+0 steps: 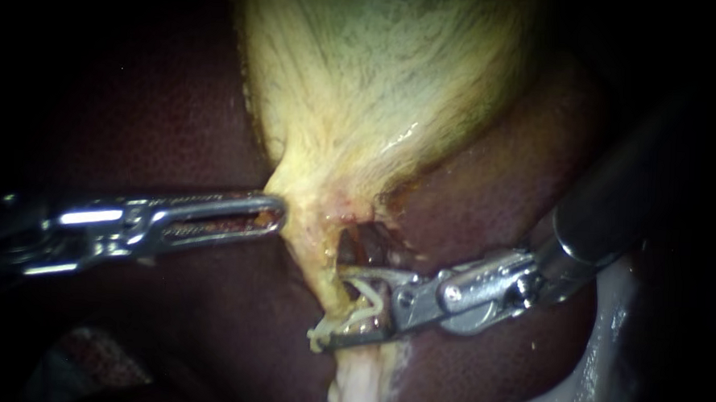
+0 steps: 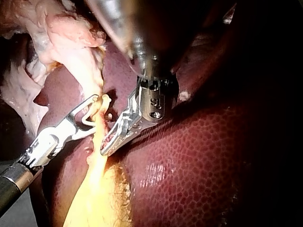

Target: Clipping second clip left tube

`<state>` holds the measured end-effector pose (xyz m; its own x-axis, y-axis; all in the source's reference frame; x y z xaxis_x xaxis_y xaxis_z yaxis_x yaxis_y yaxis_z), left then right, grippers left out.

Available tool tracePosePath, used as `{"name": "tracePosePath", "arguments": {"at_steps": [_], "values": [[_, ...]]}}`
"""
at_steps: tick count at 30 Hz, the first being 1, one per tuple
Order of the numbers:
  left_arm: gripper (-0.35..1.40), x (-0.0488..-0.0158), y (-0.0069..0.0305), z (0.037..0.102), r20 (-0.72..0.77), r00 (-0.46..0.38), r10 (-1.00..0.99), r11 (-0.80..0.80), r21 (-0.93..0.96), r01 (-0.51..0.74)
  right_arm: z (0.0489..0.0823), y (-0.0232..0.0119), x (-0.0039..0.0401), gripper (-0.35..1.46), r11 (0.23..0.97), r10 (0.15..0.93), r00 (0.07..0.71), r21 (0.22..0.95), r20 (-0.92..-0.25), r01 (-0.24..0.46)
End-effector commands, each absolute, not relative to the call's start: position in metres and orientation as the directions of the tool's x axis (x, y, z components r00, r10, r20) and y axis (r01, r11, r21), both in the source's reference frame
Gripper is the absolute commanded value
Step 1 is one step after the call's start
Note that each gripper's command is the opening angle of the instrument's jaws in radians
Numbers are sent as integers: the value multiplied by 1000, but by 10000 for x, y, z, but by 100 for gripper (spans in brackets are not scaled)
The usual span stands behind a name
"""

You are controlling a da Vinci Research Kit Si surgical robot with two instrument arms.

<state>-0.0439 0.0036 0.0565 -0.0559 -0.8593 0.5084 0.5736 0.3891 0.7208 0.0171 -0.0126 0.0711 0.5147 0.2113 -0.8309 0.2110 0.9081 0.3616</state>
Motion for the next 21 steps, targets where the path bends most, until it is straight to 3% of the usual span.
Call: {"name": "tracePosePath", "arguments": {"at_steps": [1, 5, 11, 13, 16, 21], "values": [[-35, -439, 36, 565, 508, -56, -860, 389, 721, 574, 712, -127, 173, 56, 905, 210, 513, 365, -832, 220], [-35, -440, 36, 565, 508, -56, -860, 388, 721, 574, 715, -128, 179, 52, 892, 199, 505, 368, -840, 261], [-35, -441, 36, 565, 508, -57, -860, 388, 721, 575, 717, -127, 181, 39, 887, 195, 516, 374, -834, 269], [-35, -441, 36, 565, 508, -57, -860, 388, 720, 575, 716, -127, 179, 21, 882, 202, 540, 391, -817, 264], [-35, -441, 36, 565, 508, -57, -860, 388, 720, 575, 714, -126, 172, -30, 868, 230, 579, 434, -782, 243], [-35, -441, 36, 565, 508, -57, -860, 388, 720, 575, 710, -119, 168, -35, 857, 256, 592, 462, -765, 227]]}}
